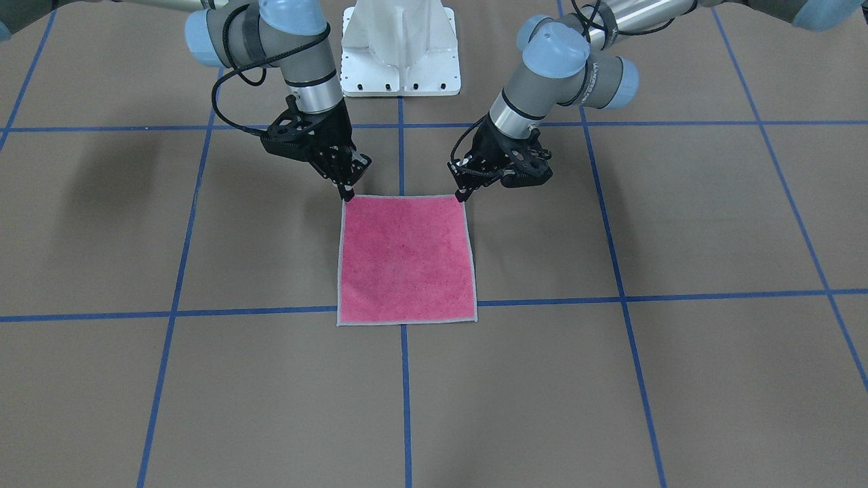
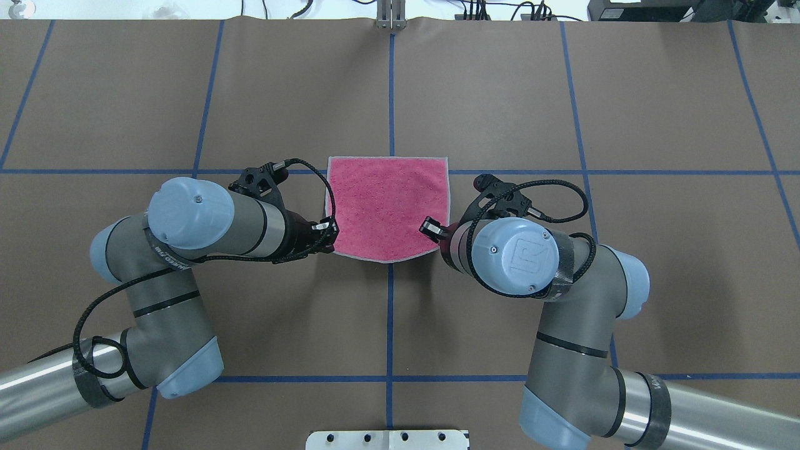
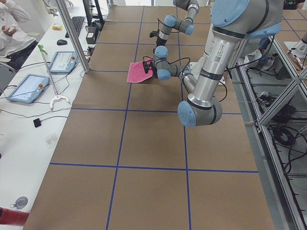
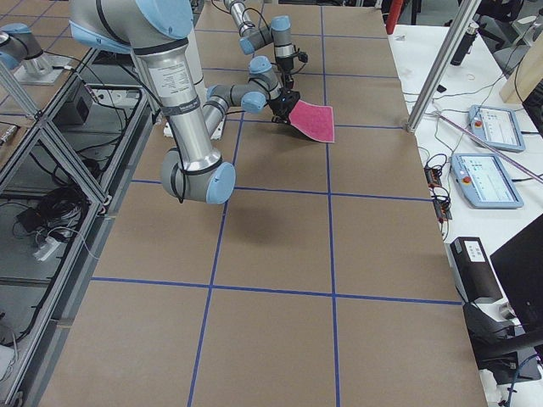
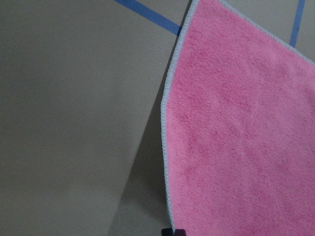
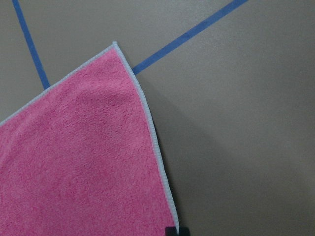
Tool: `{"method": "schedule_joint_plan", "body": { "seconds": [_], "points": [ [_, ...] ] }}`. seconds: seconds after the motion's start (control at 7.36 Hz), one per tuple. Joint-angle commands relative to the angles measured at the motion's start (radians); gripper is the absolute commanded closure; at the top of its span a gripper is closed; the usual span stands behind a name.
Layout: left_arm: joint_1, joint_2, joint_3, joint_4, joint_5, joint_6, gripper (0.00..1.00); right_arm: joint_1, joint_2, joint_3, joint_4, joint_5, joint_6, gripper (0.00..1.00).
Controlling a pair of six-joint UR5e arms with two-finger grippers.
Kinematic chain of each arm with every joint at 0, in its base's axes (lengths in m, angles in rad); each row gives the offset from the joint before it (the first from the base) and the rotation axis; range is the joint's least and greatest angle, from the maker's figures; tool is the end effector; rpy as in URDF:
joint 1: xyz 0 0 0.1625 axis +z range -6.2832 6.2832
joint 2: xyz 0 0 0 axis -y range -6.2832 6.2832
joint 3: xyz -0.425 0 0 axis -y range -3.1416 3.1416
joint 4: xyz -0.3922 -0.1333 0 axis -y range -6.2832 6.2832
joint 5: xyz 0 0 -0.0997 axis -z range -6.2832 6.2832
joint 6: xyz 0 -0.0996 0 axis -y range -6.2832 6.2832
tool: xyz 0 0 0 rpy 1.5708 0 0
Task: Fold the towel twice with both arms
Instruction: 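Lift the towel edges with both grippers and fold them toward the far edge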
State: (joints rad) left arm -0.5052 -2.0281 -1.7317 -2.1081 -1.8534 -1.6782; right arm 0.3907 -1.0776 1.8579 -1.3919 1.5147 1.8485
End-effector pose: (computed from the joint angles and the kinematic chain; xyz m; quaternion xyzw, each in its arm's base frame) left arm 0.5046 -0.3997 0.2639 -0.0088 0.5534 -0.1767 0.8139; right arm -0.5191 -0.3640 0.2364 0.0509 -0.4591 0.3031 0.8335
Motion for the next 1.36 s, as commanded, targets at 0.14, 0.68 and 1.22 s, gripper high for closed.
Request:
{"method": "schedule_joint_plan", "body": {
  "seconds": [0.14, 0.68, 1.22],
  "points": [
    [-0.051, 0.0, -0.026, 0.06, -0.018, 0.032, 1.0, 0.032, 0.001, 0.023, -0.021, 0.008, -0.02, 1.0],
    [-0.093, -0.076, 0.053, 0.063, -0.013, 0.041, 1.0, 0.066, 0.012, -0.013, -0.018, 0.007, -0.04, 1.0],
    [-0.127, -0.142, 0.081, 0.102, -0.015, 0.043, 1.0, 0.117, 0.015, -0.025, -0.015, 0.009, -0.09, 1.0]
  ]
}}
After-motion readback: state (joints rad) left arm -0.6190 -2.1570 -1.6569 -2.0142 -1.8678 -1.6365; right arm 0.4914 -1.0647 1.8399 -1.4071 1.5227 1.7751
